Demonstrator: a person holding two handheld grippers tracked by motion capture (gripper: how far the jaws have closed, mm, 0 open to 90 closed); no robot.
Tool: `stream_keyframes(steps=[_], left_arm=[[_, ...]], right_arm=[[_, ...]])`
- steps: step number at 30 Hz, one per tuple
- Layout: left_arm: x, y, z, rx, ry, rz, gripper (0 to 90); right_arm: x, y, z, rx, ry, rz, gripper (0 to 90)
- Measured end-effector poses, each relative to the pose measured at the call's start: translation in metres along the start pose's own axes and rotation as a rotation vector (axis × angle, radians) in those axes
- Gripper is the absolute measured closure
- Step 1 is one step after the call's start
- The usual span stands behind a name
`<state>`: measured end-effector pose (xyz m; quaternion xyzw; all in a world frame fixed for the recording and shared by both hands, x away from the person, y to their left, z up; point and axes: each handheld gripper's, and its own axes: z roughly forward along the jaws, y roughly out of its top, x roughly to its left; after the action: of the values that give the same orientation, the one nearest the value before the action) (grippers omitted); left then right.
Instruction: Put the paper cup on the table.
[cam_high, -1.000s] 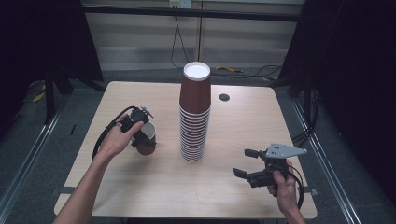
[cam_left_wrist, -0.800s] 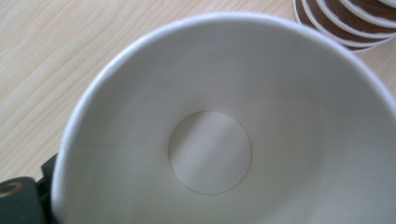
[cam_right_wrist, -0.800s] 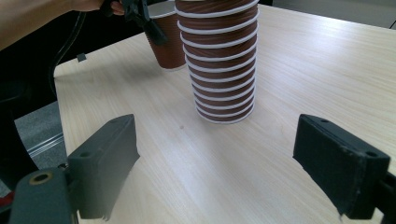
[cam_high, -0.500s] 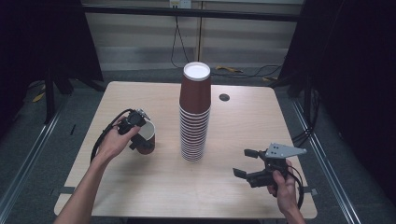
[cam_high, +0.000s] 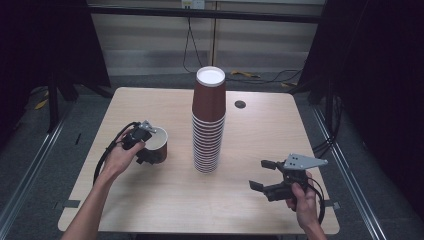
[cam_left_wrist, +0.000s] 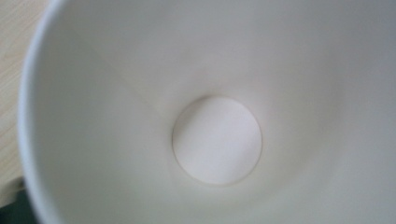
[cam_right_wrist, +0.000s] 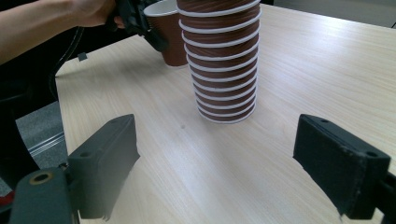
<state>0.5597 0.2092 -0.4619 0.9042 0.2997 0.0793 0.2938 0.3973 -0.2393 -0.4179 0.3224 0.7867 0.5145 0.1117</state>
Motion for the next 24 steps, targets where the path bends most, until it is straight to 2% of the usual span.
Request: stream_keyframes(steps=[1, 2, 5, 9, 10, 11, 14, 15, 21, 24], left_arm=[[0.0, -0.002, 0.0, -0.012, 0.0, -0.013, 14.4], [0.001, -0.004, -0.001, -0.02, -0.002, -0.007, 15.6], [-0.001, -0.008, -0.002, -0.053, -0.002, -0.025, 15.5], [-0.001, -0.013, -0.004, -0.072, 0.009, -0.016, 15.5], [-0.001, -0.015, -0.003, -0.085, 0.01, -0.025, 15.5], [-0.001, -0.02, -0.002, -0.125, -0.003, -0.038, 15.5], [0.0, -0.024, -0.001, -0.141, 0.006, -0.042, 15.7], [-0.001, -0.027, -0.001, -0.165, 0.013, -0.049, 15.7], [-0.002, -0.034, -0.001, -0.195, 0.036, -0.056, 15.7], [-0.004, -0.039, 0.003, -0.192, 0.067, -0.046, 15.7]], right_arm=[[0.0, 0.0, 0.0, 0.0, 0.0, 0.001, 13.4], [0.0, 0.0, 0.0, 0.0, -0.001, 0.001, 13.3], [-0.001, 0.0, 0.0, 0.0, -0.003, 0.002, 13.4], [0.0, -0.001, 0.0, 0.001, -0.001, 0.0, 13.4], [0.0, 0.0, 0.0, 0.001, 0.0, 0.0, 13.3], [0.0, -0.001, 0.0, 0.001, -0.001, 0.001, 13.4], [0.0, -0.001, 0.001, 0.002, -0.002, 0.0, 13.4], [0.0, 0.0, 0.001, 0.002, 0.001, -0.002, 13.4], [0.0, -0.001, 0.001, 0.003, -0.002, 0.0, 13.4], [0.0, -0.001, 0.001, 0.003, -0.001, 0.0, 13.4]])
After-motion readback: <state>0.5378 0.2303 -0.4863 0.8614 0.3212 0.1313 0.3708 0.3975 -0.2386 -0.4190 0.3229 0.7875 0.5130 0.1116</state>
